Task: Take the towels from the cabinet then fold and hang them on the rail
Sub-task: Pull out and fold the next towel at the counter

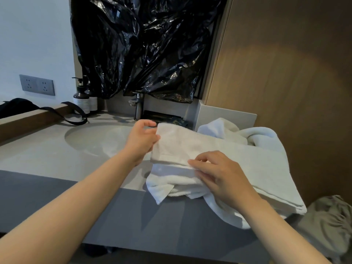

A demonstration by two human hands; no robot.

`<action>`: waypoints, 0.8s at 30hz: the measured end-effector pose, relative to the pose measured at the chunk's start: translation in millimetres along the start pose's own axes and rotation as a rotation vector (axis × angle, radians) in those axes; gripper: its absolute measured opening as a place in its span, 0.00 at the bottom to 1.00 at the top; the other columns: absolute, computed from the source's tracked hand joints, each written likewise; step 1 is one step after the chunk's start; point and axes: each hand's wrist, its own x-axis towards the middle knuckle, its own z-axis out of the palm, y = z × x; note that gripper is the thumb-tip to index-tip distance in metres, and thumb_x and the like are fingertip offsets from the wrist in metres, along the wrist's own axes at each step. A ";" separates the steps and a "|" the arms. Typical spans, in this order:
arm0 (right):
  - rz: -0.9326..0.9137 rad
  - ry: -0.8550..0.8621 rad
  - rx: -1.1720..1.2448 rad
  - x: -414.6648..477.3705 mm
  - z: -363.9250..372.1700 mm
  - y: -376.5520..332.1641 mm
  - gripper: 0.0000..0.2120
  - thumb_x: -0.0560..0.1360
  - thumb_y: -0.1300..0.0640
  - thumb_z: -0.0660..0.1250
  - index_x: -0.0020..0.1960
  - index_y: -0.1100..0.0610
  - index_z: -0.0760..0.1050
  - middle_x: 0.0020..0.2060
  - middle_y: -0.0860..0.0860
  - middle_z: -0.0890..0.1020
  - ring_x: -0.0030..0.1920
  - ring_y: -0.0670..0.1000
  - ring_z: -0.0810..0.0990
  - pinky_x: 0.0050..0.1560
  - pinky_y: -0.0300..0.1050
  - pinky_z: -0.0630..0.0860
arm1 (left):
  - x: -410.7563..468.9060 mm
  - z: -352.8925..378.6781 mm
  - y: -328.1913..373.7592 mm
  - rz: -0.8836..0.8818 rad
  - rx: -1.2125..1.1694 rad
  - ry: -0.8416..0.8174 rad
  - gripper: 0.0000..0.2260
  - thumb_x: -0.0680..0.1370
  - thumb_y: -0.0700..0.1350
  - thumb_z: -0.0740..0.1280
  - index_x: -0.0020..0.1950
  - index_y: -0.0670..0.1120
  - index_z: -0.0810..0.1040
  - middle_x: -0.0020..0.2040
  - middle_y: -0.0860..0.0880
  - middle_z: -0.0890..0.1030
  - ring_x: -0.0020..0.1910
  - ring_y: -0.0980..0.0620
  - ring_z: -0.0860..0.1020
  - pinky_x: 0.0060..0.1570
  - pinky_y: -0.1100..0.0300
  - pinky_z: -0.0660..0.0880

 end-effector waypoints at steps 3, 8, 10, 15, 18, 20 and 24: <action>0.002 -0.135 0.101 -9.5 9.4 -1.6 0.11 0.79 0.56 0.66 0.59 0.53 0.82 0.53 0.48 0.83 0.52 0.52 0.80 0.47 0.51 0.79 | -6.9 -6.0 -32.2 -0.155 0.218 0.018 0.16 0.76 0.35 0.67 0.63 0.46 0.72 0.49 0.42 0.79 0.40 0.47 0.79 0.35 0.55 0.78; 0.090 -0.102 0.151 -16.4 9.8 7.4 0.11 0.78 0.51 0.66 0.57 0.50 0.82 0.52 0.42 0.81 0.51 0.43 0.77 0.49 0.42 0.78 | -16.6 -15.6 -37.1 -0.321 0.134 -0.182 0.19 0.76 0.51 0.71 0.59 0.41 0.73 0.47 0.44 0.82 0.39 0.47 0.83 0.34 0.56 0.81; 0.101 -0.092 0.149 -18.4 9.8 9.2 0.11 0.77 0.50 0.66 0.56 0.50 0.82 0.52 0.42 0.81 0.51 0.44 0.78 0.49 0.42 0.78 | -22.4 -17.8 -29.9 -0.367 0.048 -0.288 0.12 0.76 0.46 0.72 0.49 0.38 0.77 0.31 0.47 0.80 0.24 0.54 0.77 0.22 0.66 0.72; 0.124 -0.035 0.120 -28.2 7.6 15.1 0.08 0.76 0.53 0.70 0.54 0.49 0.83 0.49 0.40 0.82 0.49 0.43 0.79 0.46 0.41 0.78 | -38.9 -19.5 -34.2 -0.349 0.053 -0.316 0.11 0.74 0.42 0.73 0.52 0.37 0.79 0.31 0.45 0.79 0.23 0.54 0.71 0.21 0.66 0.66; 0.142 -0.046 0.136 -34.7 4.0 13.5 0.07 0.75 0.51 0.71 0.52 0.48 0.84 0.49 0.39 0.81 0.49 0.42 0.78 0.46 0.40 0.78 | -41.5 -16.9 -42.1 -0.259 0.289 -0.226 0.17 0.72 0.46 0.75 0.56 0.41 0.77 0.34 0.46 0.81 0.25 0.53 0.74 0.25 0.62 0.71; 0.152 -0.081 0.153 -36.2 -0.5 11.4 0.09 0.76 0.46 0.68 0.53 0.47 0.84 0.50 0.38 0.81 0.50 0.41 0.78 0.48 0.39 0.77 | -38.6 -15.8 -43.0 -0.113 0.613 -0.132 0.23 0.70 0.52 0.76 0.60 0.45 0.74 0.45 0.48 0.80 0.37 0.51 0.77 0.32 0.62 0.72; 0.162 -0.125 0.134 -39.3 -10.3 12.5 0.12 0.74 0.43 0.70 0.55 0.46 0.83 0.51 0.39 0.81 0.51 0.43 0.78 0.49 0.42 0.79 | -30.9 -6.6 -43.0 -0.039 0.785 -0.145 0.23 0.73 0.61 0.69 0.61 0.47 0.72 0.50 0.51 0.77 0.46 0.51 0.75 0.36 0.61 0.68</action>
